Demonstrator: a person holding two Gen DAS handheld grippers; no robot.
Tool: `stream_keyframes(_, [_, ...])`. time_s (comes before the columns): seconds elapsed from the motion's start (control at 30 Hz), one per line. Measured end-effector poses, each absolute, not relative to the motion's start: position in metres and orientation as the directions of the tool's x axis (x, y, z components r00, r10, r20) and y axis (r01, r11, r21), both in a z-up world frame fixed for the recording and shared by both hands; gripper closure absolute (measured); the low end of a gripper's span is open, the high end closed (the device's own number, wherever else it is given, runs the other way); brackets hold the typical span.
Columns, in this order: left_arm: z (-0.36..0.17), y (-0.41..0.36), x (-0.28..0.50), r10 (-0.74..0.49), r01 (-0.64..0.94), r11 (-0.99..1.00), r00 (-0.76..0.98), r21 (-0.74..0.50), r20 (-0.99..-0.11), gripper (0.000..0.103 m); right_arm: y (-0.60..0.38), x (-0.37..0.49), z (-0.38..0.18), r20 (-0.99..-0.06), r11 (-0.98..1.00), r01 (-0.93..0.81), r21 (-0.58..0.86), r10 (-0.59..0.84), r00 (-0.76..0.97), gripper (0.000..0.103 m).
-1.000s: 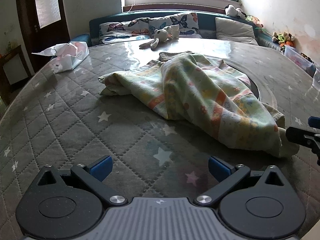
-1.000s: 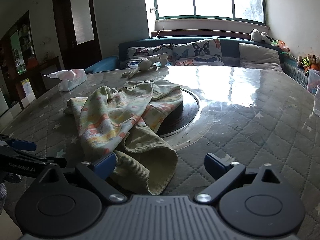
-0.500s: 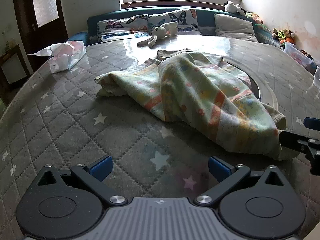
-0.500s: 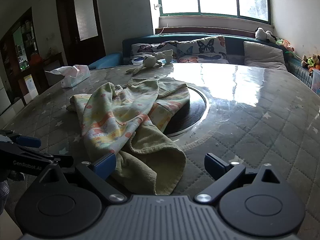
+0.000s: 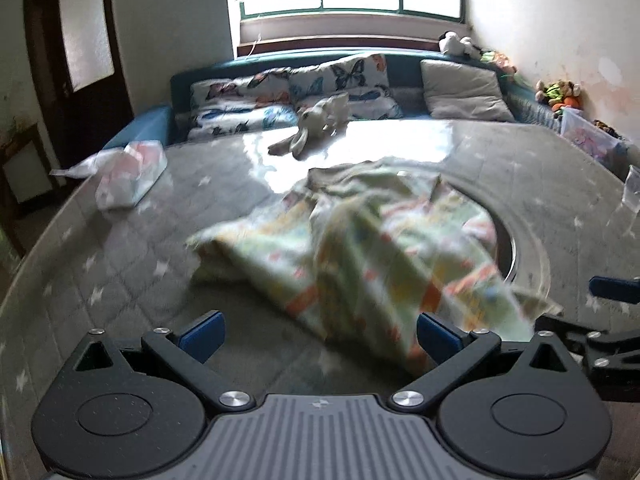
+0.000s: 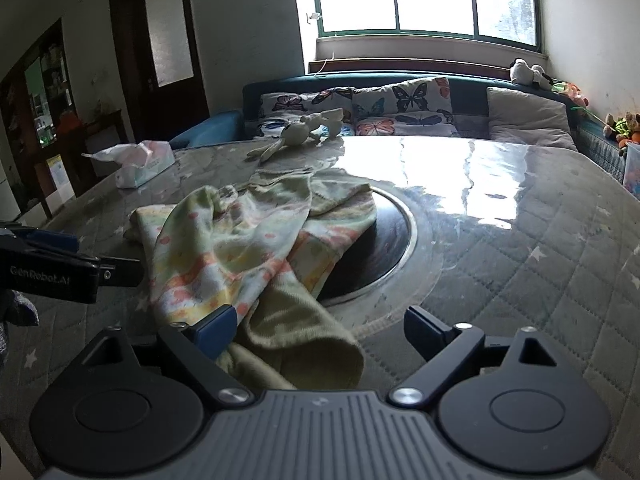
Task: Fold clothes
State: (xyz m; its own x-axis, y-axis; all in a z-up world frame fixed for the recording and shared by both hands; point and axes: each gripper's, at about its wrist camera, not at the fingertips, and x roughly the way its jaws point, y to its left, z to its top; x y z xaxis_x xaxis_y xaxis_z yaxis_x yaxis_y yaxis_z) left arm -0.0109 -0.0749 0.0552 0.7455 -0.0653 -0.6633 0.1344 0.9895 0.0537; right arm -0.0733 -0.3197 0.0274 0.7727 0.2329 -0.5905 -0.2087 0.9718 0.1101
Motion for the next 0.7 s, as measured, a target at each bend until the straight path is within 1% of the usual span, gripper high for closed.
stream_keyframes(0.07, [0.059, -0.081, -0.006, -0.083, 0.158, 0.986, 0.751, 0.056, -0.655, 0.0, -0.322, -0.068, 0.029, -0.587, 0.972, -0.202, 0.117, 0.231, 0.776, 0.013])
stream_keyframes(0.13, [0.062, -0.087, 0.001, -0.097, 0.179, 0.982, 0.756, 0.063, -0.647, 0.001, -0.324, -0.062, 0.03, -0.583, 0.969, -0.208, 0.134, 0.247, 0.774, 0.018])
stream_keyframes(0.27, [0.068, -0.091, 0.016, -0.113, 0.199, 0.978, 0.759, 0.063, -0.642, 0.007, -0.322, -0.051, 0.033, -0.574, 0.946, -0.262, 0.19, 0.323, 0.752, 0.026])
stream_keyframes(0.3, [0.07, -0.09, 0.02, -0.116, 0.201, 0.978, 0.759, 0.062, -0.64, 0.009, -0.32, -0.047, 0.034, -0.573, 0.94, -0.278, 0.198, 0.341, 0.745, 0.03])
stream_keyframes(0.37, [0.073, -0.088, 0.029, -0.118, 0.204, 0.977, 0.76, 0.062, -0.639, 0.011, -0.314, -0.039, 0.034, -0.572, 0.927, -0.309, 0.212, 0.374, 0.73, 0.034])
stream_keyframes(0.43, [0.076, -0.087, 0.036, -0.131, 0.213, 0.976, 0.756, 0.053, -0.641, 0.014, -0.305, -0.03, 0.032, -0.574, 0.919, -0.332, 0.214, 0.393, 0.718, 0.043])
stream_keyframes(0.47, [0.077, -0.086, 0.04, -0.142, 0.22, 0.975, 0.752, 0.043, -0.644, 0.015, -0.301, -0.026, 0.031, -0.576, 0.914, -0.343, 0.218, 0.404, 0.711, 0.046])
stream_keyframes(0.53, [0.079, -0.086, 0.047, -0.159, 0.233, 0.972, 0.745, 0.03, -0.648, 0.017, -0.296, -0.016, 0.026, -0.585, 0.904, -0.354, 0.239, 0.425, 0.691, 0.057])
stream_keyframes(0.57, [0.079, -0.087, 0.05, -0.161, 0.238, 0.971, 0.743, 0.032, -0.65, 0.018, -0.293, -0.013, 0.024, -0.589, 0.9, -0.359, 0.247, 0.434, 0.682, 0.059])
stream_keyframes(0.6, [0.08, -0.088, 0.053, -0.161, 0.244, 0.969, 0.742, 0.038, -0.651, 0.018, -0.292, -0.011, 0.021, -0.591, 0.897, -0.362, 0.252, 0.439, 0.677, 0.065])
stream_keyframes(0.63, [0.08, -0.09, 0.055, -0.167, 0.254, 0.966, 0.739, 0.041, -0.652, 0.018, -0.29, -0.01, 0.019, -0.593, 0.895, -0.365, 0.257, 0.444, 0.671, 0.074])
stream_keyframes(0.67, [0.08, -0.091, 0.057, -0.177, 0.267, 0.963, 0.734, 0.038, -0.655, 0.02, -0.289, -0.008, 0.018, -0.594, 0.893, -0.367, 0.263, 0.449, 0.667, 0.079])
stream_keyframes(0.7, [0.08, -0.092, 0.059, -0.188, 0.278, 0.96, 0.728, 0.034, -0.659, 0.021, -0.288, -0.009, 0.017, -0.592, 0.892, -0.365, 0.267, 0.451, 0.668, 0.086])
